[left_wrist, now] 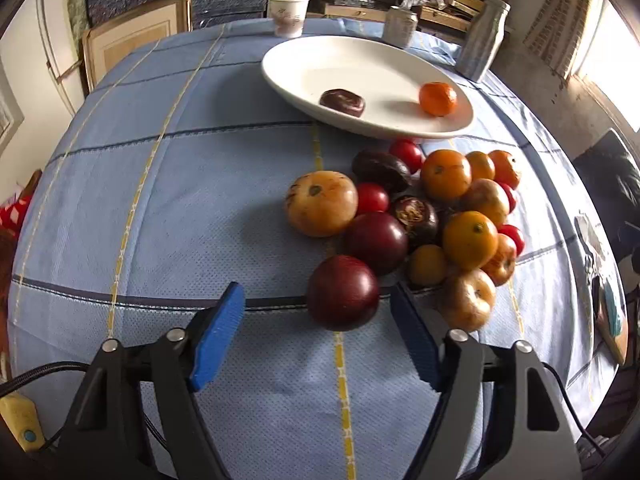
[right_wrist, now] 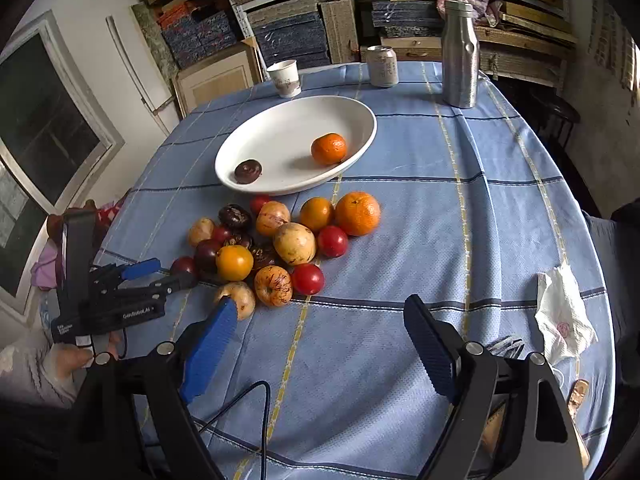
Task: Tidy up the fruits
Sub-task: 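Withdraw both open tools from the plate back toward the fruit cluster, then grasp the dark red apple with the left tool and lift it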
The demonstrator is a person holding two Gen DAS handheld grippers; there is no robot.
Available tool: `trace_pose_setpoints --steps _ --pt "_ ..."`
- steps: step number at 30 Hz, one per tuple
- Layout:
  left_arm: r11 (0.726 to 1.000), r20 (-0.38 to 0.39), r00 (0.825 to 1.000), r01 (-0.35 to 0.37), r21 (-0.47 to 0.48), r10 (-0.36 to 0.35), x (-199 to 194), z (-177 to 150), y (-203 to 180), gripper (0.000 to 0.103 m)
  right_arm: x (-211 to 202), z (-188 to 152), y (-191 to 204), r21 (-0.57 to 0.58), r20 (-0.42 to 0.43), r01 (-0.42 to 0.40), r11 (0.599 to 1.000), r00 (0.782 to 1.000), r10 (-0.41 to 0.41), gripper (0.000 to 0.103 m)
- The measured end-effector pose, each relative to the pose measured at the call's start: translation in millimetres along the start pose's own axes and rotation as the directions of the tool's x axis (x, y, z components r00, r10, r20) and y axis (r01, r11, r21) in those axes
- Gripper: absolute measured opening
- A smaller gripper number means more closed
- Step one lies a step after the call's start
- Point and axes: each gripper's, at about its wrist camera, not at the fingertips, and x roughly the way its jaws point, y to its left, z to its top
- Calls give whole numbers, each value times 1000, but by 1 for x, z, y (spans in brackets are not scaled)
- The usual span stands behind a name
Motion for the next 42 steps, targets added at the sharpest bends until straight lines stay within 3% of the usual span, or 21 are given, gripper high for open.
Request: trace_pose_setpoints --steps 7,14,16,27,33,38,42 --pt "1000 -13 1000 9 12 -9 6 0 -3 68 2 -1 2 -9 -13 -4 1000 1000 4 87" --pt "998 -36 998 51 20 -50 13 -2 -6 48 0 -2 1 0 -15 6 1000 1000 -6 87" --pt "996 -36 996 83 15 -82 13 -1 -6 38 -1 -3 1 0 -16 7 1000 1000 -7 87" --pt "1000 -4 1000 12 16 -12 -10 -8 2 38 19 -3 5 -60 -20 11 998 1000 -12 87" --pt "1000 12 1000 -20 -15 21 -29 -17 16 38 51 0 17 -112 -73 -67 991 996 59 66" --pt "997 14 998 -61 -51 62 -41 -26 31 38 66 0 39 -152 -105 -128 980 988 113 62" --pt "995 11 996 -83 -58 84 -45 -32 39 38 74 16 60 -189 -82 -151 970 987 137 62"
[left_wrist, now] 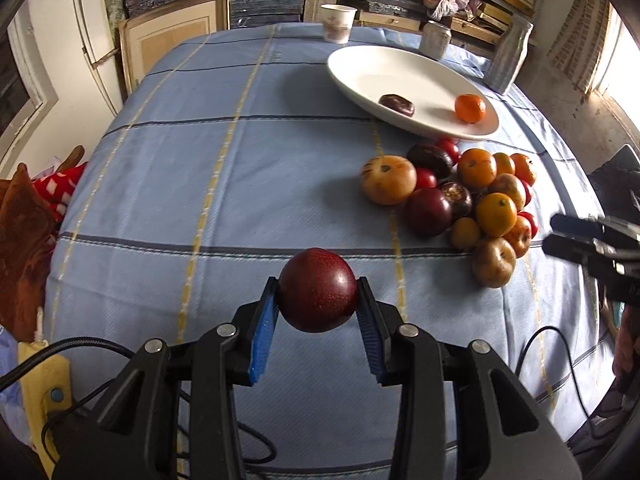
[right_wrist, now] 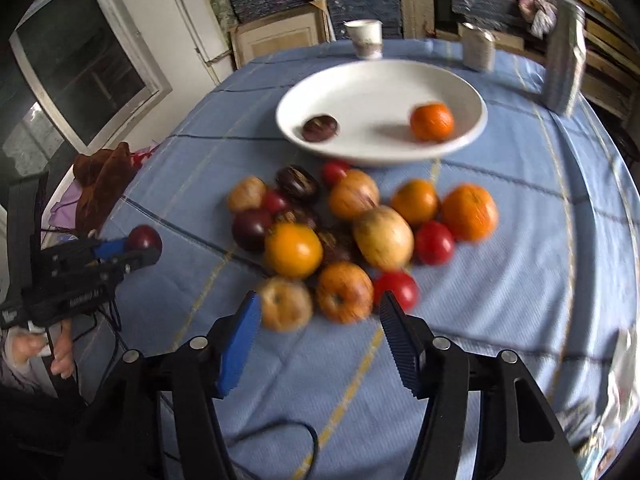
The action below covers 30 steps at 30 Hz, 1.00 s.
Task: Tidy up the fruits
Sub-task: 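Grasp the dark red apple with the left tool and lift it, then grasp the small orange with the right tool while the left tool holds the apple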
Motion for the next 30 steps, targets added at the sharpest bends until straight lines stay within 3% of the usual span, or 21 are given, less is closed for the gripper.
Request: trace_pose_setpoints --steps 4,9,14,21,27,30 --pt "1000 -2 1000 -18 5 18 -3 -3 7 38 15 17 13 -38 1 -8 999 1000 8 62" --pt "1000 -4 1000 -27 -17 27 -5 -6 18 38 32 23 15 -43 -39 0 999 999 -2 44" --pt "999 -8 1000 -14 -38 14 -2 -5 24 38 38 18 9 -24 -63 0 1000 998 -2 38" --pt "1000 -15 1000 4 -21 -4 4 0 16 38 31 17 5 -6 -58 -16 1000 998 16 38" --pt "999 5 999 32 -13 -32 6 35 7 38 0 36 -16 50 20 5 999 1000 -6 38" --pt "999 60 998 33 16 -33 6 78 1 38 -21 64 -36 84 91 28 996 995 -36 38"
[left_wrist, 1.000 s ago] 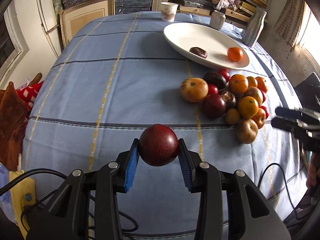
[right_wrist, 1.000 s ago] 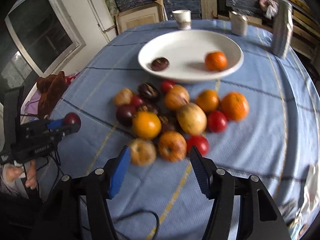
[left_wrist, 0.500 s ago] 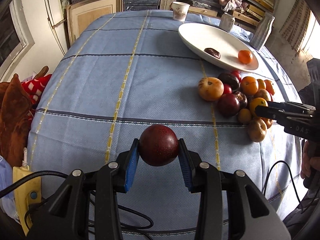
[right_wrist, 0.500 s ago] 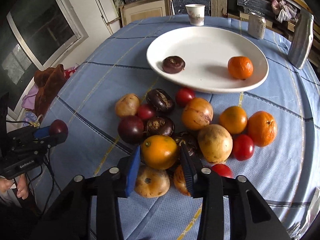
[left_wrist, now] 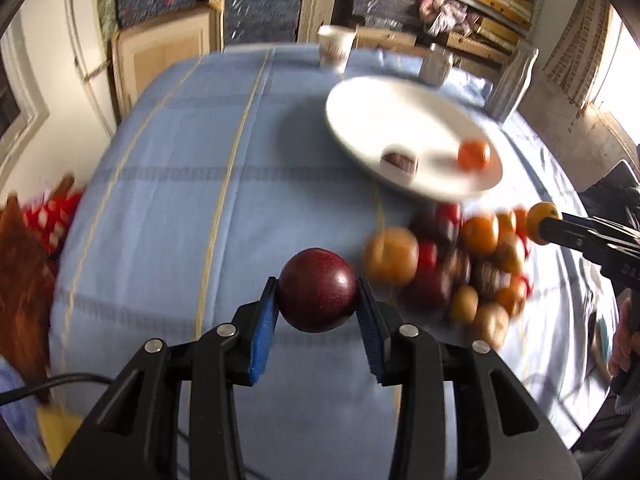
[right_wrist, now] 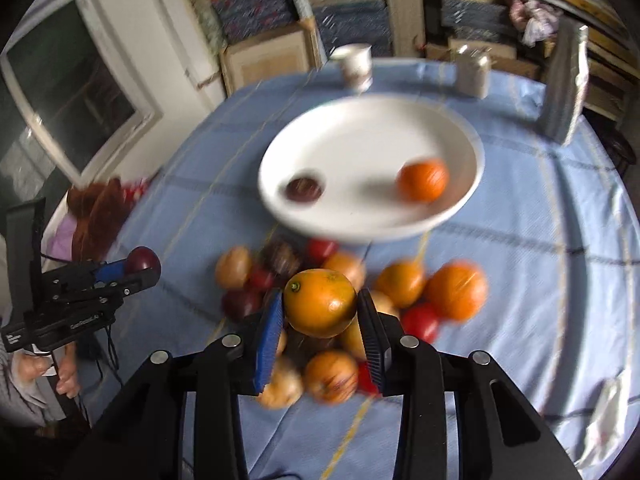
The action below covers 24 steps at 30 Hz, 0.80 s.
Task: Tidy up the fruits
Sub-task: 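Grasp the small orange with the right tool while the left tool holds the apple, then lower both fruits onto the white plate and open both tools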
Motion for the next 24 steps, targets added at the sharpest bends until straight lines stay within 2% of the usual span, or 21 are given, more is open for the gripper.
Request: trace_pose_setpoints --steps 4,7,12,18,24 --pt "1000 54 999 0 30 -2 9 59 -9 38 -10 44 -16 7 82 28 1000 996 -29 38" --pt "998 80 997 3 59 -8 25 101 -24 38 -1 69 -27 4 115 59 998 992 -59 38" --pt "996 53 998 20 91 -25 72 141 -49 38 51 96 -57 16 73 106 994 992 -107 38" --pt "996 -18 999 37 80 -35 128 151 -59 38 102 105 -74 41 16 96 995 995 -97 38" --pt "997 -65 997 39 70 -34 158 147 -59 38 136 104 -84 67 -32 85 994 996 -83 38"
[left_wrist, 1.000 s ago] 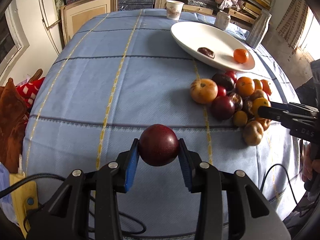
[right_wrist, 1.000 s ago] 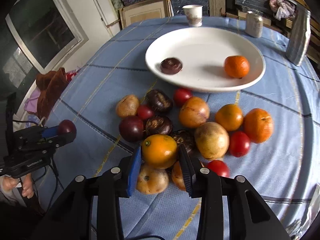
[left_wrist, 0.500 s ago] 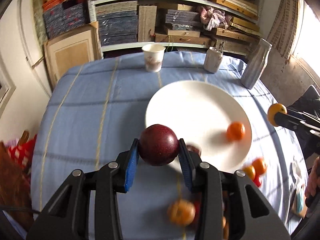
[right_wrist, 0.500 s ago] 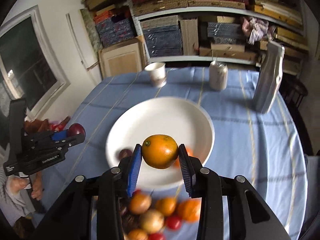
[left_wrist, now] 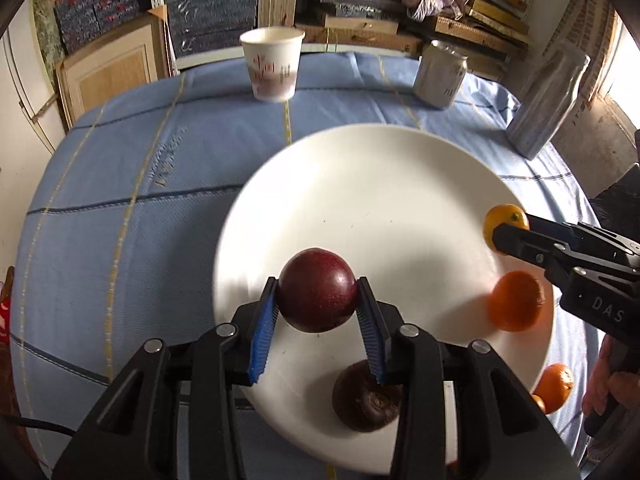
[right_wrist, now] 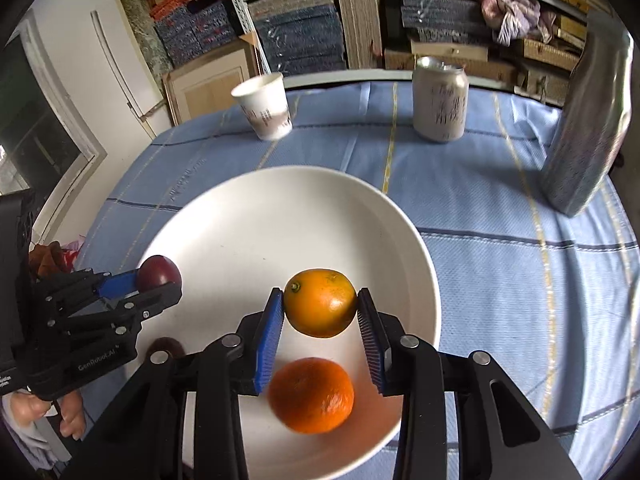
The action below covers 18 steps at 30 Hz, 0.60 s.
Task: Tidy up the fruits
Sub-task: 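Lower both fruits onto the white plate and open both tools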
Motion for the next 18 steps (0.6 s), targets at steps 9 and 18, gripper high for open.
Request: trace_pose_setpoints --steps 9,18 --pt "999 53 998 -34 -22 35 -11 4 3 63 -13 3 6 1 29 8 1000 1000 -8 44" --pt "996 192 978 -83 -19 85 -116 -18 8 76 -160 -1 28 -41 317 14 999 948 0 69"
